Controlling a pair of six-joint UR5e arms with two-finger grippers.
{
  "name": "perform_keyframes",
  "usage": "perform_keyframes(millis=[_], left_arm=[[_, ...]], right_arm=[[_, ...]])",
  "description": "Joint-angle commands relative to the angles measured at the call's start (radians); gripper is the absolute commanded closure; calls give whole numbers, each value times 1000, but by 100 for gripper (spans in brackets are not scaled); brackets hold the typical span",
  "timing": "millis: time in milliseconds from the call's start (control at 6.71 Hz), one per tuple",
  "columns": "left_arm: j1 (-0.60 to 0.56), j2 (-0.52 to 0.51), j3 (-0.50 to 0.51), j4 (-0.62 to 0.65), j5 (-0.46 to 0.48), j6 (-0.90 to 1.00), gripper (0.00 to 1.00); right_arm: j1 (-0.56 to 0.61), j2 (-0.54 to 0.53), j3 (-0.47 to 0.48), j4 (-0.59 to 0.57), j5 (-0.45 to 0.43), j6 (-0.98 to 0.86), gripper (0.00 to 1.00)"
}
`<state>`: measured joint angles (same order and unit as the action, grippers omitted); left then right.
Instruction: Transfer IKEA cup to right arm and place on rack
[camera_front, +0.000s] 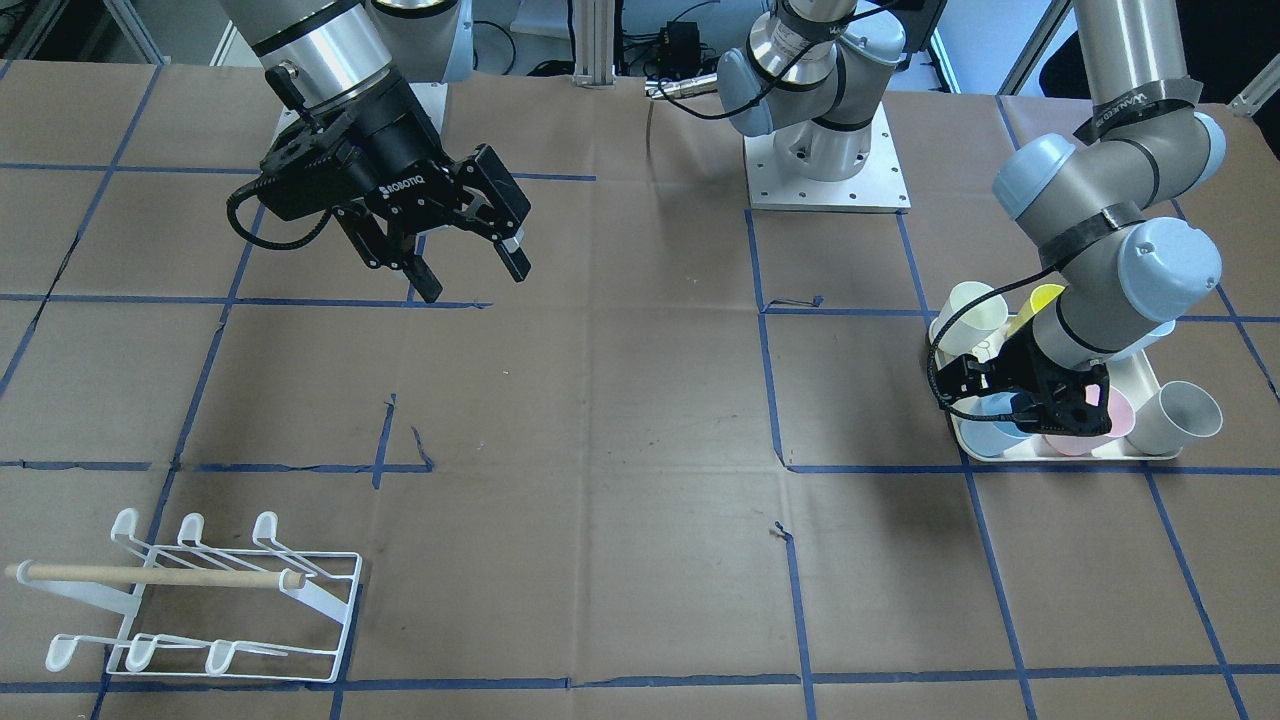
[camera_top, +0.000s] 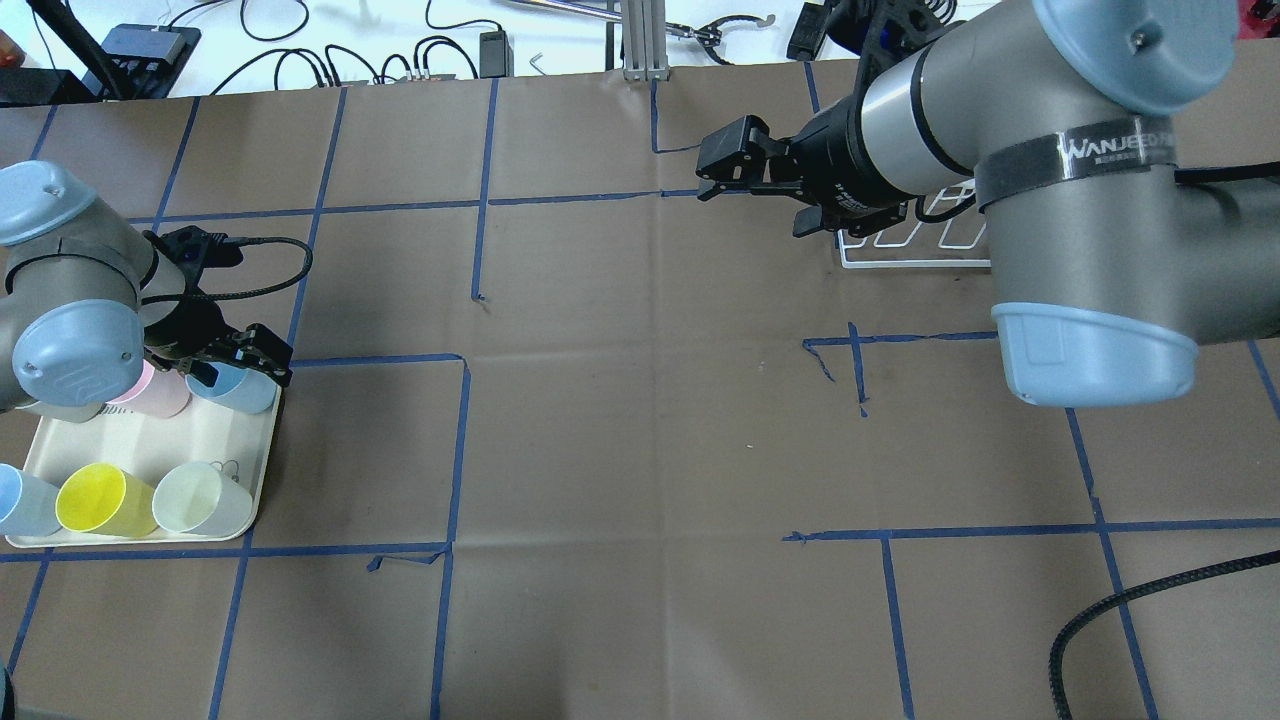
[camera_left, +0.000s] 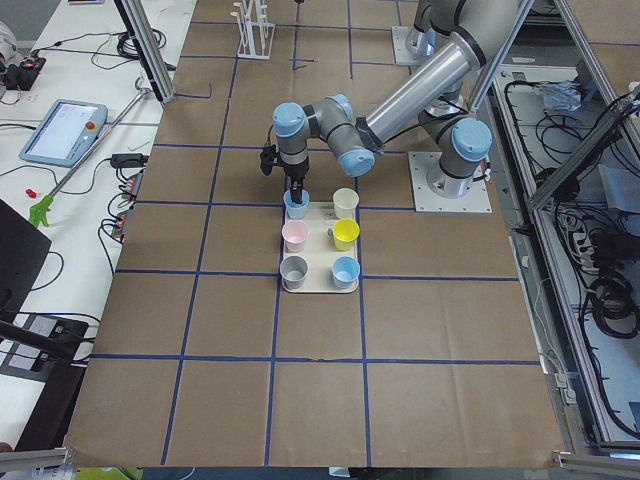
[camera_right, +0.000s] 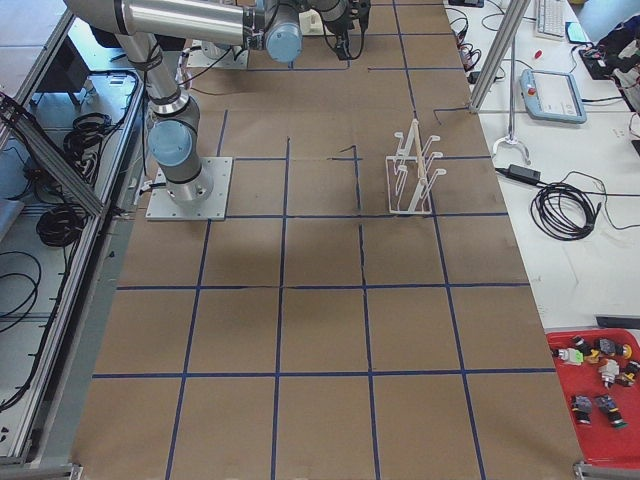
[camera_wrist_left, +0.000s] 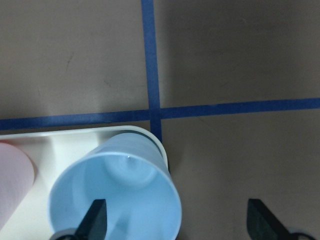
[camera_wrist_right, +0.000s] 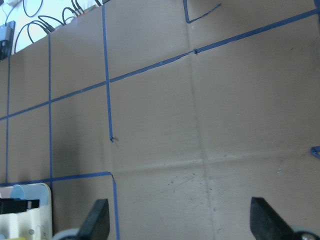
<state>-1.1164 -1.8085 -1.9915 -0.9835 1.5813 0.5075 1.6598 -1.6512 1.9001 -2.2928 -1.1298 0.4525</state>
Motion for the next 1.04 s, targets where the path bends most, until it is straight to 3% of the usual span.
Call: perform_keyframes(millis=[0,149,447,596,894], left_arm=[[4,1,2,5,2,2,0],[3,1,5,6,2,2,16],[3,1,8,5,3,6,83],[3,6,13,5,34,9,100],[3,23,19,6,82,12,100]], right_arm=[[0,1,100,-228,82,273,0],[0,2,147,-329,96,343,0],[2,1,236,-466,135,483,0],[0,5,285,-590,186,533,0],[0,71,310,-806,188,647,0]])
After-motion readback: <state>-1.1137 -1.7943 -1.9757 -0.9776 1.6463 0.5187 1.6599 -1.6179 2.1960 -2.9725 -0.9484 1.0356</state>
